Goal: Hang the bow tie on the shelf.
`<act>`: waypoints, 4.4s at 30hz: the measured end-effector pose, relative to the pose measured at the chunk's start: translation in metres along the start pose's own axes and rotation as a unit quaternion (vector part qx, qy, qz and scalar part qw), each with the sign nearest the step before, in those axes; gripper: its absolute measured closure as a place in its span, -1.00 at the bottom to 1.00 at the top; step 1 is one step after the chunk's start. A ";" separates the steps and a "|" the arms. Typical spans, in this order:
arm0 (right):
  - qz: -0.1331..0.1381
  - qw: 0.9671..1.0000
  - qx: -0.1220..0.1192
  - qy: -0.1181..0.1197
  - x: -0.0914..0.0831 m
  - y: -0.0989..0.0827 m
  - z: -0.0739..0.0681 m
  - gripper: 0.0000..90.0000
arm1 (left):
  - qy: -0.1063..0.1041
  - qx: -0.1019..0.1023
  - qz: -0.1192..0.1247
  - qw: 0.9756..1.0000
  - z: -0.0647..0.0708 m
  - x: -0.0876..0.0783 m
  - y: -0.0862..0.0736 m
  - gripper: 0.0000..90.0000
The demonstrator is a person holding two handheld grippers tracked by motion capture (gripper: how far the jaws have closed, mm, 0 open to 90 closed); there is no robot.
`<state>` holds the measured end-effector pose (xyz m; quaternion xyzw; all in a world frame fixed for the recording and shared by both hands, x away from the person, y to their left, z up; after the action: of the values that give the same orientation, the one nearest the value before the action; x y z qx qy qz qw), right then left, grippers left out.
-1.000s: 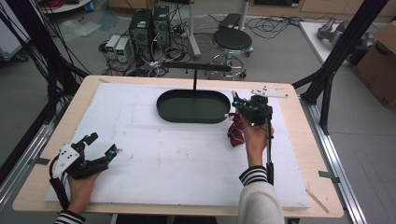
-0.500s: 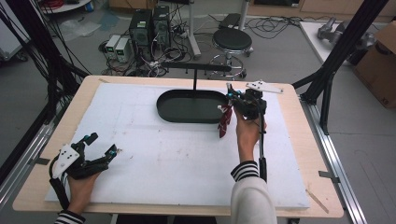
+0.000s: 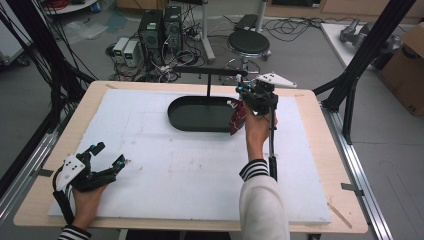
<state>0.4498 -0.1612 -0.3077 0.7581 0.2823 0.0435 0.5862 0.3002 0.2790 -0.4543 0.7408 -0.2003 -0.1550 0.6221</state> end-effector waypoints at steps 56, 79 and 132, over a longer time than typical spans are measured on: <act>-0.011 1.000 0.013 0.019 0.093 0.002 -0.026 0.94 | 0.001 0.004 0.001 1.000 0.000 -0.001 0.000 -0.67; -0.043 0.998 -0.033 0.019 0.100 -0.005 -0.034 0.73 | 0.001 0.004 0.003 1.000 0.000 -0.001 0.000 -0.67; 0.007 0.987 -0.101 0.123 -0.055 -0.011 -0.061 -0.99 | 0.001 0.006 0.004 1.000 0.001 -0.002 0.000 -0.67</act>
<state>0.3753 -0.1335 -0.2838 0.6862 0.3408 0.1688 0.6201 0.2986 0.2792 -0.4542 0.7436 -0.2034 -0.1504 0.6189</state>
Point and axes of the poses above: each handheld gripper's, and its own axes: x roughly forward along the jaws, y roughly out of its top, z roughly to its right, the point moved 4 cm from there along x, roughly forward along the jaws, and after that the axes turned 11 degrees about x, right-handed, at the moved point
